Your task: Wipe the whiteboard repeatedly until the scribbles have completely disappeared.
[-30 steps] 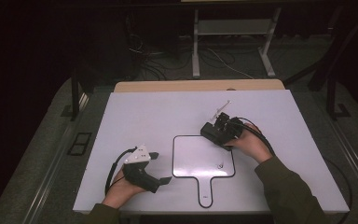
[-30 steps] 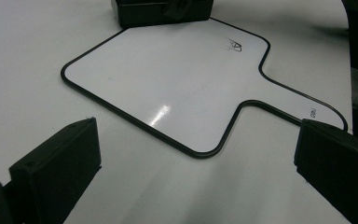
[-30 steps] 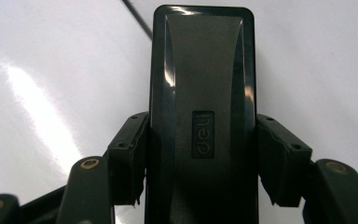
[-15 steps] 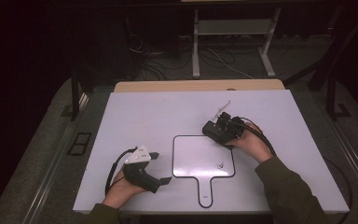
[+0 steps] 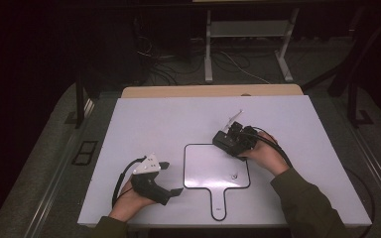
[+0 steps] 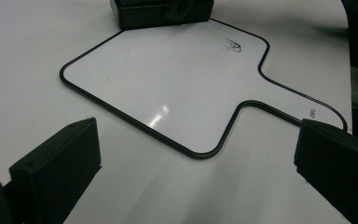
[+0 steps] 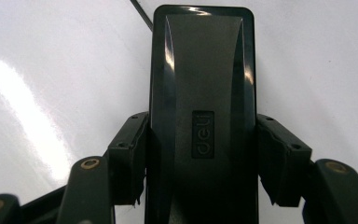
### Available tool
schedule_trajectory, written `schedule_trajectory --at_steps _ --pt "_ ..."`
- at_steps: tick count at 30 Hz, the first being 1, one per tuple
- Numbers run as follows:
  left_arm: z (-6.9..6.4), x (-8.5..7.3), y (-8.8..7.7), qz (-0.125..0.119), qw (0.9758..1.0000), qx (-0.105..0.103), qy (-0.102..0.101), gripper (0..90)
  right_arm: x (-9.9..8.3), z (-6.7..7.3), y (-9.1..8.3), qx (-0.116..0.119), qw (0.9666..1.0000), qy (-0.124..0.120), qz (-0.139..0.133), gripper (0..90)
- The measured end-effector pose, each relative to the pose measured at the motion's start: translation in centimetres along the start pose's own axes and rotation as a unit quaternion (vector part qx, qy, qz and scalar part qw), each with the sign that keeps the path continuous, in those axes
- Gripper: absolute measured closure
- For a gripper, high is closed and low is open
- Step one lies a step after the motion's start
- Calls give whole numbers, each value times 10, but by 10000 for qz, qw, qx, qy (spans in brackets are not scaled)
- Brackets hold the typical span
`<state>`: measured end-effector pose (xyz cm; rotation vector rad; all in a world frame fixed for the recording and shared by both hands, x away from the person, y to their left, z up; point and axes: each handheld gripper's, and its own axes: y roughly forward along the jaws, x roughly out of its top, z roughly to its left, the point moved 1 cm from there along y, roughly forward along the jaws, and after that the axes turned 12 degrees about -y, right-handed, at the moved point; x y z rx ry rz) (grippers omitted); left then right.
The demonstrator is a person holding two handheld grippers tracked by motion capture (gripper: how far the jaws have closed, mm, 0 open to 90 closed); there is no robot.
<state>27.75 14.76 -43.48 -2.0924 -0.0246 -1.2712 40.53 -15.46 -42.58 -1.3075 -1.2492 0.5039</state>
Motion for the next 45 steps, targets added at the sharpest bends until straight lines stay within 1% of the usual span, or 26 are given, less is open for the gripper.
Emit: schedule_trajectory --at_steps 3,5,6,7,8,10,13,18,20,22,25,27,29,31,34,45 --pt "0 0 0 2 10000 -5 7 0 -4 -10 1 -195 9996 188 61 390" --pt "0 0 0 -2 10000 -10 -6 0 -8 -14 1 -139 9994 306 34 390" --pt "1 0 0 6 10000 -11 -4 0 -8 -14 0 -149 9995 292 29 390" --pt "1 0 0 3 10000 -11 -4 0 -7 -12 0 -192 9996 189 54 390" --pt "1 0 0 4 10000 -11 -7 0 -6 -8 -1 -159 9996 205 83 390" --pt "0 0 0 4 10000 -6 -8 0 -5 -4 -2 -8 9999 114 36 390" --pt "-1 0 0 0 10000 -8 0 0 -6 5 -4 137 9999 25 -27 390" --pt "-1 0 0 -2 10000 -8 9 0 -10 24 -10 276 9995 -170 -55 390" --pt "-1 0 0 1 10000 -5 12 0 -13 29 -13 292 9992 -264 -40 390" --pt "-1 0 0 -1 10000 -10 23 0 -16 28 -14 309 9993 -221 -40 390" --pt "-2 0 0 -2 10000 -17 28 0 -20 20 -14 161 9998 -116 29 390" --pt "-2 0 1 3 10000 -19 25 0 -23 17 -14 139 9999 -40 33 390" --pt "-1 0 1 2 10000 -22 5 0 -24 18 -15 118 9999 -46 39 390" --pt "-1 0 1 6 10000 -23 11 0 -24 21 -16 109 9999 -98 35 390" --pt "-2 0 1 1 10000 -22 22 0 -26 28 -19 199 9997 -168 16 390" --pt "-3 1 2 25 10000 -30 49 0 -37 55 -29 369 9986 -368 -29 390"
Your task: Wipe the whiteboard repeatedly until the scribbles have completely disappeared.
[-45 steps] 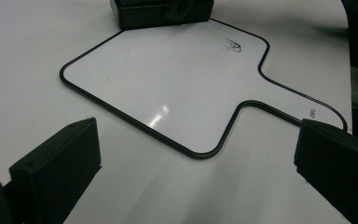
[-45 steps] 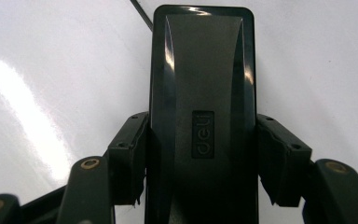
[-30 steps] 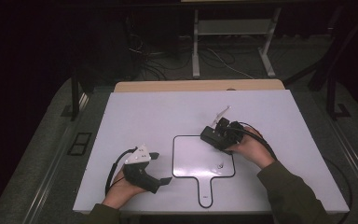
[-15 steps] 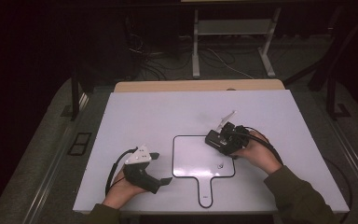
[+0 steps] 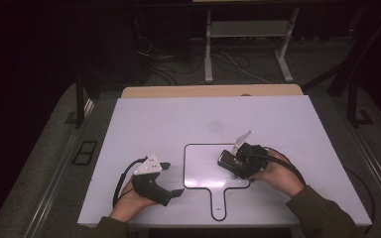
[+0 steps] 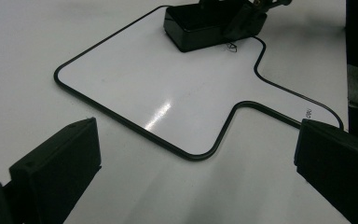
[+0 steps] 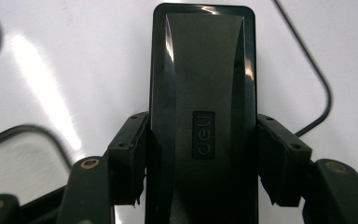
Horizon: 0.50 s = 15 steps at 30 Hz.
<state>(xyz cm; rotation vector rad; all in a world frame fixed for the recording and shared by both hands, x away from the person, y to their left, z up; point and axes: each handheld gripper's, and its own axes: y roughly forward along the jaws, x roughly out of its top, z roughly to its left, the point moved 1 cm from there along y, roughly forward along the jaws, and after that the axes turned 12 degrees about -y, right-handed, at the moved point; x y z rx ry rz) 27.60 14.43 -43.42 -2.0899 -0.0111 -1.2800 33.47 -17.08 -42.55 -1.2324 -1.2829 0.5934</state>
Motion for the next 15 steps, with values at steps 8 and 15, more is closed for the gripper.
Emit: schedule_trajectory --at_steps 8,15 --pt "0 0 1 0 10000 0 -20 0 -2 13 -4 66 9999 -121 24 390" --pt "0 0 2 0 10000 -4 -16 0 9 -6 4 -3 10000 -25 83 389"
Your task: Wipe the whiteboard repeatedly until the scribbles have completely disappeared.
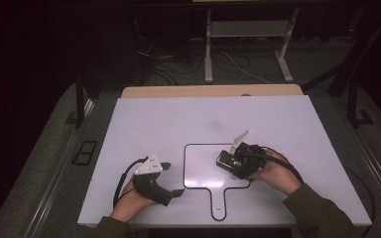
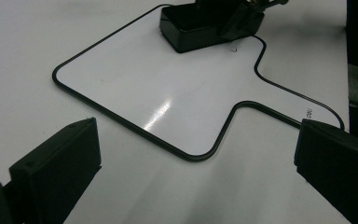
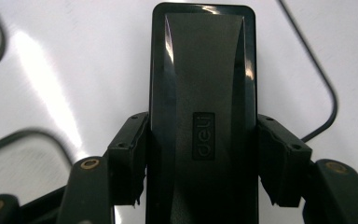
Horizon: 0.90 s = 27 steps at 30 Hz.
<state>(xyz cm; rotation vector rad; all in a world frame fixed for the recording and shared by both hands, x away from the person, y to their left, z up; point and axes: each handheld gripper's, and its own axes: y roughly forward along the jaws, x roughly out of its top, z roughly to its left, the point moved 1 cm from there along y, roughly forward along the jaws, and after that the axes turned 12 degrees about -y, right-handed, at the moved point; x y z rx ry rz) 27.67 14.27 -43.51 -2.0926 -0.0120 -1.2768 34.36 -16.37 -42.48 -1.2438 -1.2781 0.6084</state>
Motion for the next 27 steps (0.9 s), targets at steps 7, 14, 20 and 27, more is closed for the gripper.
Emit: schedule_trajectory --at_steps 7,14,20,27 --pt "1 0 0 12 10000 3 -3 0 7 -2 3 15 10000 4 17 389" --pt "0 0 0 0 10000 4 -13 0 4 22 -3 148 9997 -218 10 389" --pt "0 0 0 6 10000 6 16 0 3 19 -3 78 9998 -194 16 389" --pt "0 0 0 15 10000 4 0 0 1 3 0 -31 10000 78 14 389"
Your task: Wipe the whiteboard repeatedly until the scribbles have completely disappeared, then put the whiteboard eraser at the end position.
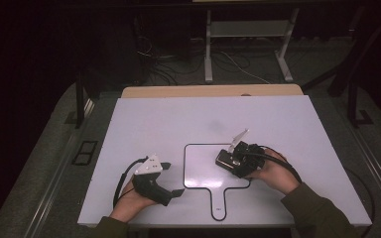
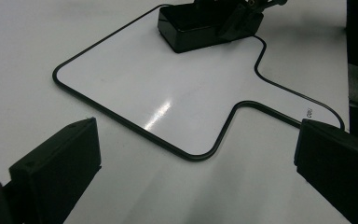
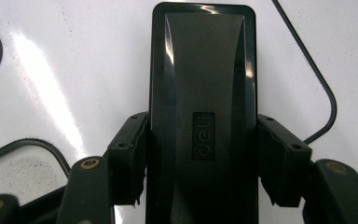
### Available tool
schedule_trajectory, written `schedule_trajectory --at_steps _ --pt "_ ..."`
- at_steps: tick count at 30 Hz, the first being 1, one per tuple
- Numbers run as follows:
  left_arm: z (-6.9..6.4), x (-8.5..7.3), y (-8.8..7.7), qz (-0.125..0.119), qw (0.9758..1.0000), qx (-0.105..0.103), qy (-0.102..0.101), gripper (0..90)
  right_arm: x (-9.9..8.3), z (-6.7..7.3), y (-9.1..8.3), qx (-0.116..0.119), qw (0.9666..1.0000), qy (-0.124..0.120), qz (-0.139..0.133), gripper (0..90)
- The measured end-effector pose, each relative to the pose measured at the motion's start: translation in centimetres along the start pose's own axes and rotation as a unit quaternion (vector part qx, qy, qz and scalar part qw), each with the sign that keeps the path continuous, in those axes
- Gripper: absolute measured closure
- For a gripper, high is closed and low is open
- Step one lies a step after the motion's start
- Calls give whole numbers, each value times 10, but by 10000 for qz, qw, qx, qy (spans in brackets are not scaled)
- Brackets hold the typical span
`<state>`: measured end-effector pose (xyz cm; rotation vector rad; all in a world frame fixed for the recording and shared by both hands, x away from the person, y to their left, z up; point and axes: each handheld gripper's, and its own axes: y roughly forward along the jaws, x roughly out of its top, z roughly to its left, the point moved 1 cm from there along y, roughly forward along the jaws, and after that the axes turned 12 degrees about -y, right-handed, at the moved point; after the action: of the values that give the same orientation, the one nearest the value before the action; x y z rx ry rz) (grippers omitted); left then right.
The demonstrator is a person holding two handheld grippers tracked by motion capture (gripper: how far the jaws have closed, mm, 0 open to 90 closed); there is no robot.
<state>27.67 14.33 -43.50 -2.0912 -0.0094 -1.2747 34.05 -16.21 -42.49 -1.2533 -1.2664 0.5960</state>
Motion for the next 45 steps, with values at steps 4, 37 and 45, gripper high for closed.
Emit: schedule_trajectory --at_steps 4,37,45 --pt "0 0 0 -8 10000 -12 10 0 0 8 -2 109 9999 -112 7 389" --pt "2 -1 -1 -33 10000 -58 -60 0 -6 -56 -17 352 9919 939 -779 390" --pt "4 -1 -1 -12 10000 -65 -47 0 21 -88 -8 254 9906 1071 -818 390"
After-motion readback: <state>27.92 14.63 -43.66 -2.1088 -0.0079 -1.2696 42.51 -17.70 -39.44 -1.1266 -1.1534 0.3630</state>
